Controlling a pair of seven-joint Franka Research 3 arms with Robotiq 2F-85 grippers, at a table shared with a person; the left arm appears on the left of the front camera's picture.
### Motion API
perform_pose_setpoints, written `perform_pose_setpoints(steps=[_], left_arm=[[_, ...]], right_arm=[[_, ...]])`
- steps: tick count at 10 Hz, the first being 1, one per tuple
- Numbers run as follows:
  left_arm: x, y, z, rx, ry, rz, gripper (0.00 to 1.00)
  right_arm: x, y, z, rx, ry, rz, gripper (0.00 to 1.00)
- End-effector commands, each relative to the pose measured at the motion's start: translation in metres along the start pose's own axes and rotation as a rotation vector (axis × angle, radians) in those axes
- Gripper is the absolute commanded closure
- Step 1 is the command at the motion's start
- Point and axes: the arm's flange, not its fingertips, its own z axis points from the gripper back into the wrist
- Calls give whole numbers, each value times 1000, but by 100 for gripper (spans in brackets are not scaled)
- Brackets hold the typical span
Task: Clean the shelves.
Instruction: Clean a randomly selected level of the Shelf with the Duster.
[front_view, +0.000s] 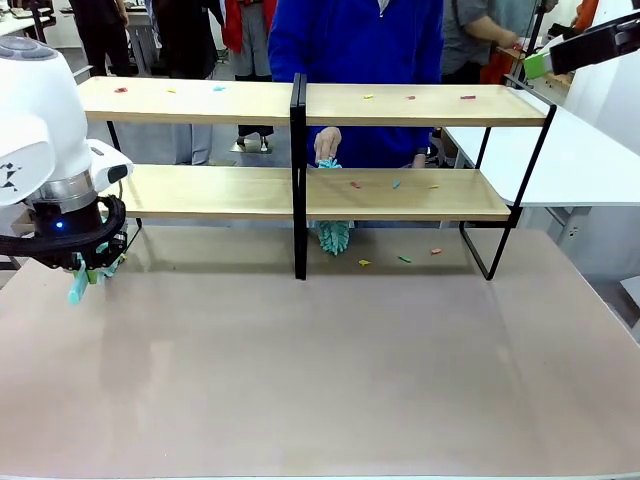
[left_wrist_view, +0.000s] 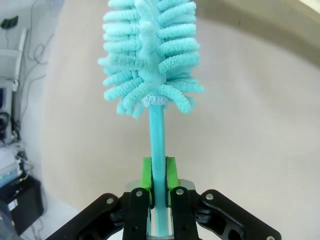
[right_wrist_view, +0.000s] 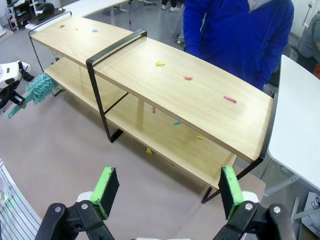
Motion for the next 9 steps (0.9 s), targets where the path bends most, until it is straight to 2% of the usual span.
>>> perform_pose_setpoints(steps=[1,4,7,9], left_arm=[[-5,0,-10,13,-38,0,87],[-6,1,-8,-17,-33,-30,87],[-10,3,-3,-115,-18,-130,87],[-21,9,7,-262,74,-309,87]], right_arm=[[1,-1,0,-2,-1,0,0],[1,-1,0,-2,-1,0,0],[1,-1,0,-2,-1,0,0],[1,-1,0,-2,-1,0,0]])
